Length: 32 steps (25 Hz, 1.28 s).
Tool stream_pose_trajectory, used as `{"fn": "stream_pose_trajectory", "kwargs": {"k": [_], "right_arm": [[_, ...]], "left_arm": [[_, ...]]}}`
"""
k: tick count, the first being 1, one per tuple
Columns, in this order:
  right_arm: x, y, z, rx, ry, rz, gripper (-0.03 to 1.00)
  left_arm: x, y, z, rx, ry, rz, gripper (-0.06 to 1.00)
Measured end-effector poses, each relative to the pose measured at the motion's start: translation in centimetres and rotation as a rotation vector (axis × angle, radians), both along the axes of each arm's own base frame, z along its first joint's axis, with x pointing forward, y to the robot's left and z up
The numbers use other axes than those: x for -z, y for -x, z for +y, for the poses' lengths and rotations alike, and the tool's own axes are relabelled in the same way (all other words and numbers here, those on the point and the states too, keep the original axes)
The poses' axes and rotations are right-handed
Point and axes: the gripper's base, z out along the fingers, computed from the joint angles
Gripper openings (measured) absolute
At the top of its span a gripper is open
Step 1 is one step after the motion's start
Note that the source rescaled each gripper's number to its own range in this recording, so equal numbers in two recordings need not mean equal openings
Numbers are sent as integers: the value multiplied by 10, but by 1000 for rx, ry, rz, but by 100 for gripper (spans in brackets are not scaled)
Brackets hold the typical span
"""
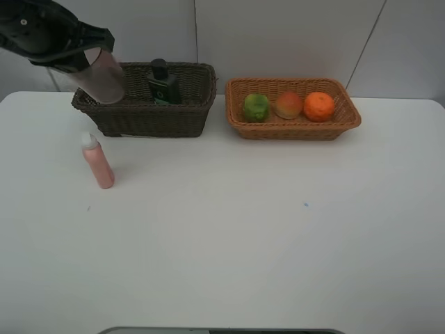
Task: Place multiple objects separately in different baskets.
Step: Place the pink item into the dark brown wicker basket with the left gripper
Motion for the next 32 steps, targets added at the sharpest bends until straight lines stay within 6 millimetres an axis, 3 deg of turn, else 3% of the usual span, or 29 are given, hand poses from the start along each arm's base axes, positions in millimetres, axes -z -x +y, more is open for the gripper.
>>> {"fn": "stream_pose_trajectory", "kwargs": {"k": [5,8,14,23,32], "right_arm": [[0,0,0,0,0,0,87],[0,0,0,0,0,0,87],[0,0,0,0,0,0,87],[0,0,0,0,0,0,87],[0,0,0,0,0,0,87]], "left_arm": [[7,-49,-2,-15,-29,-19,0],[23,-78,1,-30,-58,-8,0],[51,-116,6,-42,-91,-5,0],[81,-136,0,-18,-73,-59,0],[106,-143,21,-61,-85,-7,0]]}}
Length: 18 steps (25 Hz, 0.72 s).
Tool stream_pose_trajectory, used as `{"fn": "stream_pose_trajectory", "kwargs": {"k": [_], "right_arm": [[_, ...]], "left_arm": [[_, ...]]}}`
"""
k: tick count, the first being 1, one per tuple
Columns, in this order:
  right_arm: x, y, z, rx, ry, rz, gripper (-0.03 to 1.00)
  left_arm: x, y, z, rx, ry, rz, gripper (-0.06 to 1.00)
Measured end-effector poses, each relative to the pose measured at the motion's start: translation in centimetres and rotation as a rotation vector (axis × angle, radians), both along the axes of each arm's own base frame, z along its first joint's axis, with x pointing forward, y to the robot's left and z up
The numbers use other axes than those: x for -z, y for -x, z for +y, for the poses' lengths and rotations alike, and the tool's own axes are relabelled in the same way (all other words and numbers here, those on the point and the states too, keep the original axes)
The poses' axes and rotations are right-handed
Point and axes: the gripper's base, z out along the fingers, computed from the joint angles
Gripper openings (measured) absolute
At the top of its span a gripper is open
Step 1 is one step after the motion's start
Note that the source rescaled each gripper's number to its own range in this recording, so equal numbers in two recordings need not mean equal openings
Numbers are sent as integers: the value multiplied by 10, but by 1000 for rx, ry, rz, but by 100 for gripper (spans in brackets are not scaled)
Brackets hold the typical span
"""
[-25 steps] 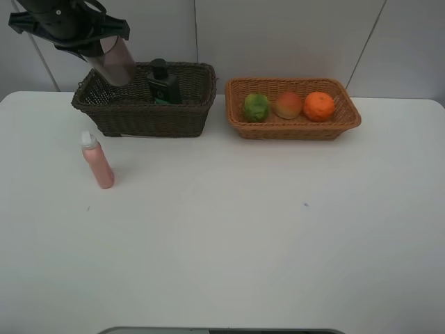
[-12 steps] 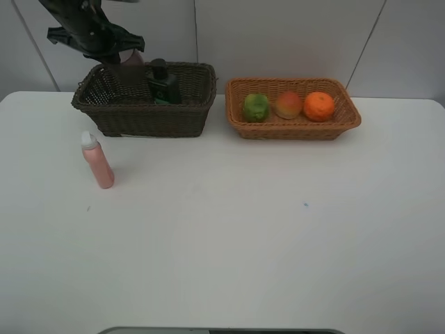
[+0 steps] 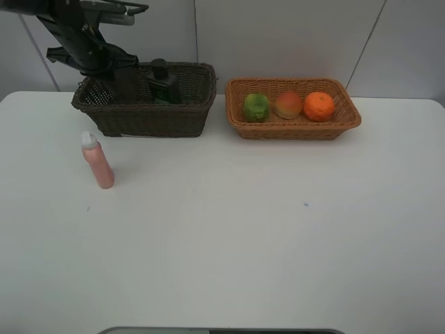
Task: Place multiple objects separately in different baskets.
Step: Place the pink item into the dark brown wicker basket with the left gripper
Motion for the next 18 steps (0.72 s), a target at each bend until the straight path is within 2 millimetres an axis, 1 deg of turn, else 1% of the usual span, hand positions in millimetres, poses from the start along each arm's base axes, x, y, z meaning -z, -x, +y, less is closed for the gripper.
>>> {"fn": "stream_pose_trajectory", "kwargs": {"k": [5,7,8,9,10,11,13,15,16,18], "right_arm": [[0,0,0,0,0,0,87],[0,0,0,0,0,0,87],[0,0,0,0,0,0,87],[0,0,0,0,0,0,87],[0,0,0,0,0,0,87],[0,0,0,0,0,0,87],[0,0,0,0,0,0,87],[0,0,0,0,0,0,87],[0,0,0,0,0,0,87],[0,0,0,0,0,0,87]], "left_arm": [[16,-2,4,-8,-5,31,0],[17,-3,4,-8,-4,31,1],[17,-3,4,-7,-4,29,2],[17,-3,4,-7,-3,25,6],[17,-3,4,-6,-2,21,14],[17,-4,4,-5,-1,16,27],[17,-4,4,-3,-2,16,62],[16,-4,4,-2,-2,16,86],[16,-4,4,-2,-2,16,93],[15,-4,4,-2,-2,13,98]]}}
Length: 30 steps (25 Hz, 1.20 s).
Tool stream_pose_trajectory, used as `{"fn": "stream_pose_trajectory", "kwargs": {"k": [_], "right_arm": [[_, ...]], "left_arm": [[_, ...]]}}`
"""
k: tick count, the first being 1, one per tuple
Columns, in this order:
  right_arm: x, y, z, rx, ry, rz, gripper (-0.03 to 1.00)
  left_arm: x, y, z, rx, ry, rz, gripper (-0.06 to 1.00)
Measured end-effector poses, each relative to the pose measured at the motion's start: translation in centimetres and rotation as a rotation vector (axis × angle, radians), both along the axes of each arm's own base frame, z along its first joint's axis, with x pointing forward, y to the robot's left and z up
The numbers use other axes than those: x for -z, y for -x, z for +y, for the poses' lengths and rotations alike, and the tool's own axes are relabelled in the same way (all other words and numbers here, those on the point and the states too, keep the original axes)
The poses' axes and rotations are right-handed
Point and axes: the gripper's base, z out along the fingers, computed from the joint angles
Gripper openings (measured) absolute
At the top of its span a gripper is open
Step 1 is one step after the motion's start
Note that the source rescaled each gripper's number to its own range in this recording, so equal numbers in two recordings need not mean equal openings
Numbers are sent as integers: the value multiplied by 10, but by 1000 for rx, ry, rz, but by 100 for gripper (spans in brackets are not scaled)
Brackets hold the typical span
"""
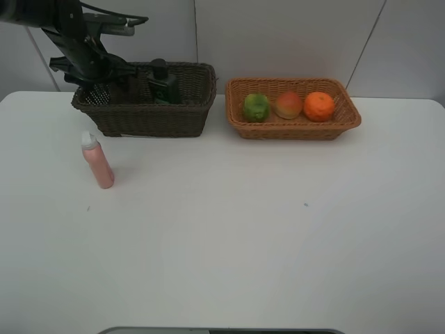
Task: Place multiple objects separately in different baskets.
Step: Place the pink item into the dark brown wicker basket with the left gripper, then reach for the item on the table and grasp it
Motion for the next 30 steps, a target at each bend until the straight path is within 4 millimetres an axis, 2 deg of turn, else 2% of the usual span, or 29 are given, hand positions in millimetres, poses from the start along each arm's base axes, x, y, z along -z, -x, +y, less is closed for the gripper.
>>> {"fn": "stream_pose_trajectory", "kwargs": {"k": [5,9,13,17,25,27,30], "right_arm": [[0,0,0,0,0,0,87],[0,0,0,0,0,0,87],[0,0,0,0,0,0,87],[0,0,0,0,0,0,87],[0,0,0,0,0,0,87],[0,0,0,0,0,0,87],[0,0,0,0,0,0,87]], "left_arm": [[-21,3,1,-3,3,-31,99],[-42,14,3,-19,-11,6,100],[-64,29,1,-28,-24,46,100],[-81,55,0,-22,-20,58,100],[-82,133,13,-134,49,93,100],[-78,147,16,-167,61,119,100],[-70,156,17,-190,61,170,100]]}}
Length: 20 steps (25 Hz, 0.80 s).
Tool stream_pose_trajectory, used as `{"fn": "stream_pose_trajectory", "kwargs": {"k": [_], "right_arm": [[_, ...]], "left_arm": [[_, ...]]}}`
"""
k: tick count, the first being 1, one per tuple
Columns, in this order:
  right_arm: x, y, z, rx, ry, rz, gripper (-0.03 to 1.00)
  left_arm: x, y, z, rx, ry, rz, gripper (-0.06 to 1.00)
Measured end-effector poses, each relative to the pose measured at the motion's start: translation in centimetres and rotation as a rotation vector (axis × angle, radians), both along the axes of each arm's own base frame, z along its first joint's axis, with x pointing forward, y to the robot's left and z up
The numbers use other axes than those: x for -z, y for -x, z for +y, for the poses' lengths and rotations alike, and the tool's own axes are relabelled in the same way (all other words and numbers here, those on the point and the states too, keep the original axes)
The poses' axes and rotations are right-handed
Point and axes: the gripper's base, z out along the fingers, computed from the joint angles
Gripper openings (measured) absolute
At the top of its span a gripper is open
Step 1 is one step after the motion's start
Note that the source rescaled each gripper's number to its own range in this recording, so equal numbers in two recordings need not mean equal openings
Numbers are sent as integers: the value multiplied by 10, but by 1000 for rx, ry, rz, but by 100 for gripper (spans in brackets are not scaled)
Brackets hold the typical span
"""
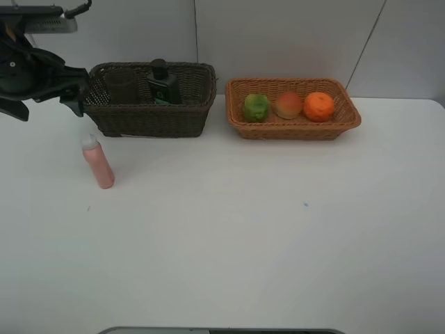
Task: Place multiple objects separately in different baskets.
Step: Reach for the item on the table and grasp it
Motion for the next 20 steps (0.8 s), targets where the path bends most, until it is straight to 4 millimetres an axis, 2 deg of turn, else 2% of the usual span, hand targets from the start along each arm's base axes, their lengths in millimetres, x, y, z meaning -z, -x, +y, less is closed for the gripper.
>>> {"fn": "stream_pose_trajectory", "kwargs": {"k": [9,20], "right_arm": [[0,0,0,0,0,0,87],[0,0,0,0,0,0,87]], "left_arm": [[5,5,-26,41,28,4,100],[57,-6,-44,20,32,107,100]]}}
